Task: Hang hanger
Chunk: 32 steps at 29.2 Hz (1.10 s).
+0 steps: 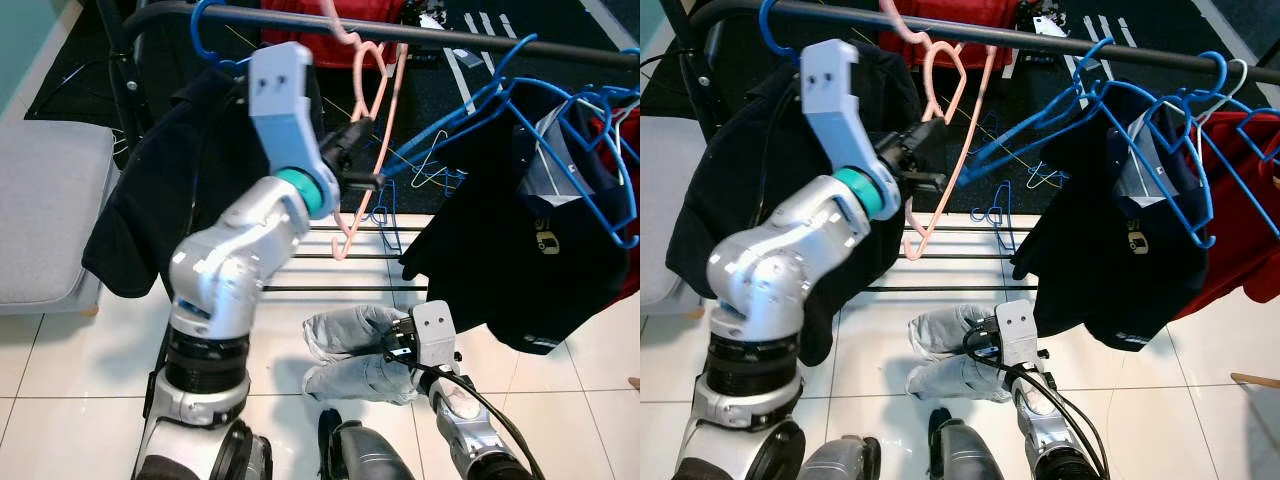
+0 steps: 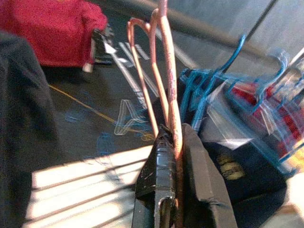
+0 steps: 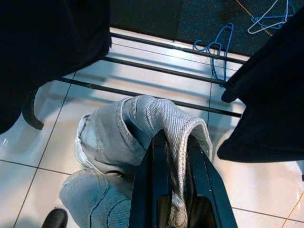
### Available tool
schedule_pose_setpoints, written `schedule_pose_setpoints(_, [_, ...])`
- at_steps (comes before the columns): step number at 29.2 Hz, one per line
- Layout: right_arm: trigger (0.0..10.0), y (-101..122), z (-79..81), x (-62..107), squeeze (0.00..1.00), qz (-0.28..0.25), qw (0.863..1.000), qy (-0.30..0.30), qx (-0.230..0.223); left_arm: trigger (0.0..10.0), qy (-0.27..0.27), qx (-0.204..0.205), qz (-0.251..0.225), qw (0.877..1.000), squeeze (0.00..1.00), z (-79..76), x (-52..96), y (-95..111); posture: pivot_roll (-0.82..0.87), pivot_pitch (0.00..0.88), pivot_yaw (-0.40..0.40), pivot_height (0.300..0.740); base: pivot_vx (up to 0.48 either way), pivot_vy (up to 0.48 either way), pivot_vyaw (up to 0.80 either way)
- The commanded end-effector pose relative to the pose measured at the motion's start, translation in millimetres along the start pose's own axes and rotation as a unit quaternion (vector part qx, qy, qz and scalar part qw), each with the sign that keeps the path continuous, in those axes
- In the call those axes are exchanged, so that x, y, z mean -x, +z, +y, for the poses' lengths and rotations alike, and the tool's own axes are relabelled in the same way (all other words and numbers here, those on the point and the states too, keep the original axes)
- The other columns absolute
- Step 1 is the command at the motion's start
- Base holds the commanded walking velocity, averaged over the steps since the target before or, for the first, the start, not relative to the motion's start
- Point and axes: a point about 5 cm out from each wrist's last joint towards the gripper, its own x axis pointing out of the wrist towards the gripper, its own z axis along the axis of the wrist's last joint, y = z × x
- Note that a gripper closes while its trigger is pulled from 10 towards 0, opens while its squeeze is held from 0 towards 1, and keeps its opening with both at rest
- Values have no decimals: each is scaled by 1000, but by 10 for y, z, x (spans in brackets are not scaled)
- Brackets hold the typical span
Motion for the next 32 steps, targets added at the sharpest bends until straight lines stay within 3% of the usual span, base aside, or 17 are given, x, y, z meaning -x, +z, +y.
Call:
schedule_pose_setpoints(1, [10000,-78,3,39,0,15,1000,0,1,10000,-23,-20,-37,999,0,-110,29,89,-19,158,-26,740,0,0,0])
schedule_pose_setpoints(5, [10000,-78,4,39,0,15,1000,0,1,10000,-23,-23,-37,999,0,-110,32,79,-19,158,-26,740,0,0,0])
schedule_pose_setpoints(7, [10000,-84,4,43,0,15,1000,0,1,10000,-12,11,-20,1000,0,-22,32,17,-20,158,-26,740,0,0,0])
schedule_pose_setpoints(10, [10000,-86,4,45,0,16,1000,0,1,10000,-9,19,-15,1000,0,12,33,-12,-20,158,-26,740,0,0,0])
schedule_pose_setpoints(11, [10000,-88,4,46,0,16,1000,-1,0,10000,-3,9,-4,1000,0,111,59,-136,-21,157,-21,740,0,0,0])
schedule_pose_setpoints(12, [10000,-88,4,46,0,16,1000,-1,0,10000,-3,9,-4,1000,0,111,59,-136,-21,157,-21,740,0,0,0])
schedule_pose_setpoints(13, [10000,-87,-3,49,0,15,1000,-3,0,10000,1,-40,14,999,0,257,141,-401,-21,157,-21,740,0,0,0])
schedule_pose_setpoints(14, [10000,-87,-3,49,0,15,1000,-3,0,10000,1,-40,14,999,0,257,141,-401,-21,157,-21,740,0,0,0])
schedule_pose_setpoints(16, [10000,-81,-21,53,0,12,1000,-6,-2,10000,-17,-108,52,993,0,419,342,-810,-25,156,-22,740,0,0,0])
schedule_pose_setpoints(17, [10000,-81,-21,53,0,12,1000,-6,-2,10000,-17,-108,52,993,0,419,342,-810,-25,156,-22,740,0,0,0])
schedule_pose_setpoints(18, [10000,-77,-31,54,0,11,1000,-7,-2,10000,-30,-130,64,989,0,457,432,-938,-25,156,-22,740,0,0,0])
schedule_pose_setpoints(20, [10000,-77,-31,54,0,11,1000,-7,-2,10000,-30,-130,64,989,0,457,432,-938,-25,156,-22,740,0,0,0])
schedule_pose_setpoints(22, [10000,-70,-58,55,0,9,1000,-6,2,10000,-43,-147,92,984,0,535,561,-1163,-21,157,-33,740,0,0,0])
schedule_pose_setpoints(28, [10000,-66,-70,55,0,9,1000,-4,4,10000,-45,-152,103,982,0,567,600,-1248,-20,156,-36,740,0,0,0])
schedule_pose_setpoints(32, [10000,-35,-112,48,0,3,1000,-3,15,10000,-22,-155,121,980,0,673,652,-1447,-33,144,-35,740,0,0,0])
